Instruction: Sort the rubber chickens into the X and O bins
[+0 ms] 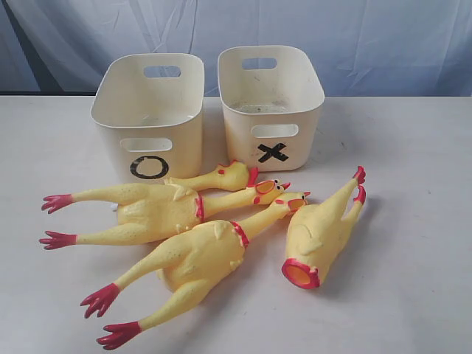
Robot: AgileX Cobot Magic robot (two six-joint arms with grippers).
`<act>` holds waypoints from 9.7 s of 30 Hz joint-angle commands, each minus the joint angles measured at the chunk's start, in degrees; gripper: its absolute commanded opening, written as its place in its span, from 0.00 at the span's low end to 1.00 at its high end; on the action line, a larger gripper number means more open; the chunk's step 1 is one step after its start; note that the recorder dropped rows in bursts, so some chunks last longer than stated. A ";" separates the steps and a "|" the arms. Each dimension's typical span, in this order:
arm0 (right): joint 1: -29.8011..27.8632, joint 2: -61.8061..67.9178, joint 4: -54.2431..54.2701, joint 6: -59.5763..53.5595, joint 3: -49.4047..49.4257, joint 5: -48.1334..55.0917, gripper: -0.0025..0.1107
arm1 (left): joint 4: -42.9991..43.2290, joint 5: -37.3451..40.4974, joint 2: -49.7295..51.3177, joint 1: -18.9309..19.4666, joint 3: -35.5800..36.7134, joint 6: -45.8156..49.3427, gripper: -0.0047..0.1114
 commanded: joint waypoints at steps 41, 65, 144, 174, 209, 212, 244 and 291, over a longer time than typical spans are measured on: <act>-0.16 -0.26 29.38 -1.00 -2.85 -9.30 0.03 | -0.05 -0.46 -0.37 -0.17 0.25 -0.30 0.04; -0.16 49.08 27.87 -26.72 -45.74 26.87 0.03 | -0.05 -0.46 -0.37 -0.17 0.25 -0.30 0.04; 4.50 93.85 64.87 -29.73 -45.85 11.44 0.01 | -0.05 -0.46 -0.37 -0.17 0.25 -0.30 0.04; 10.69 83.87 97.94 -91.18 -59.36 0.78 0.01 | -0.05 -0.46 -0.37 -0.17 0.25 -0.30 0.04; 13.65 102.73 97.94 -101.66 -81.55 -7.98 0.01 | -0.05 -0.46 -0.37 -0.17 0.25 -0.30 0.04; 13.65 105.15 97.94 -101.66 -83.66 -8.76 0.01 | -0.05 -0.46 -0.37 -0.17 0.25 -0.30 0.04; 14.07 114.71 97.94 -98.68 -86.45 -9.27 0.56 | -0.05 -0.46 -0.37 -0.17 0.25 -0.30 0.04; 14.07 86.36 28.86 -44.42 -82.98 43.41 0.01 | -0.05 -0.46 -0.37 -0.17 0.25 -0.30 0.04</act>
